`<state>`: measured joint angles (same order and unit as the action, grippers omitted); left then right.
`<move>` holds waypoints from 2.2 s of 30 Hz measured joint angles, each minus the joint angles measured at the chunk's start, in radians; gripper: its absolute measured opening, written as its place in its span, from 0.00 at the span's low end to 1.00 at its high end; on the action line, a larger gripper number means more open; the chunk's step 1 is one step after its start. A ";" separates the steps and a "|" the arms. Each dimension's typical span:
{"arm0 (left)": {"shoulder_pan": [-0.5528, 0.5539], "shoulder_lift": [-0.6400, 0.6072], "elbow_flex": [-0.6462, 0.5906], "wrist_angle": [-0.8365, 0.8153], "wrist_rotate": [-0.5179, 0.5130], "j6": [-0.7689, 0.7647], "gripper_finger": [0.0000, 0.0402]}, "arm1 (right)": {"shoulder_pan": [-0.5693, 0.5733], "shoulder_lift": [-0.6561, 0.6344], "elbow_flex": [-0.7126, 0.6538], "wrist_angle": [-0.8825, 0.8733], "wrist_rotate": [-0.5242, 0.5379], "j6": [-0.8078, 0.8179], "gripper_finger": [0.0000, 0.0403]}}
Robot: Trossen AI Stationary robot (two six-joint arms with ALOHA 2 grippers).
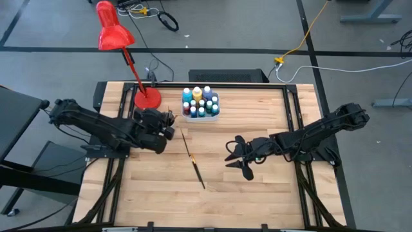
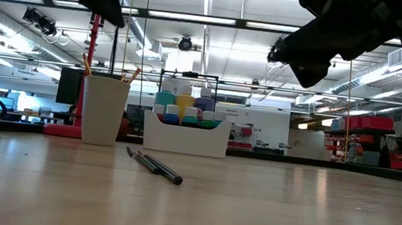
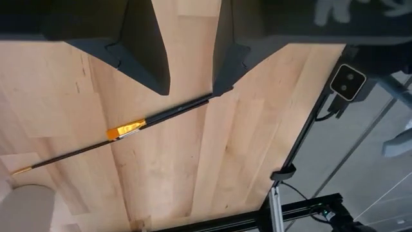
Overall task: Pick & Place Paint Supplies
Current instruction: Put the black paint brush into the white cup
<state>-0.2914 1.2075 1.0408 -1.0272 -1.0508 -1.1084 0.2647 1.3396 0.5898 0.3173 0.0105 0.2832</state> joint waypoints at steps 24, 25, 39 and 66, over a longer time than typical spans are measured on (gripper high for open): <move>0.190 0.239 0.000 0.023 0.276 0.020 0.21 | 0.001 0.000 0.000 0.010 0.001 -0.003 0.30; 0.191 0.236 0.003 0.025 0.277 0.029 0.23 | 0.001 0.000 0.001 0.010 0.001 -0.003 0.30; 0.165 0.236 0.262 0.074 0.282 0.154 0.32 | 0.001 0.000 0.001 0.047 0.001 -0.054 0.30; -0.259 0.569 0.277 0.496 0.468 -0.099 0.29 | -0.070 -0.001 0.001 0.213 -0.055 -0.449 0.30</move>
<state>-0.5506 1.7768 1.3179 -0.5316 -0.5831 -1.2071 0.1946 1.3388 0.5911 0.5300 -0.0444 -0.1657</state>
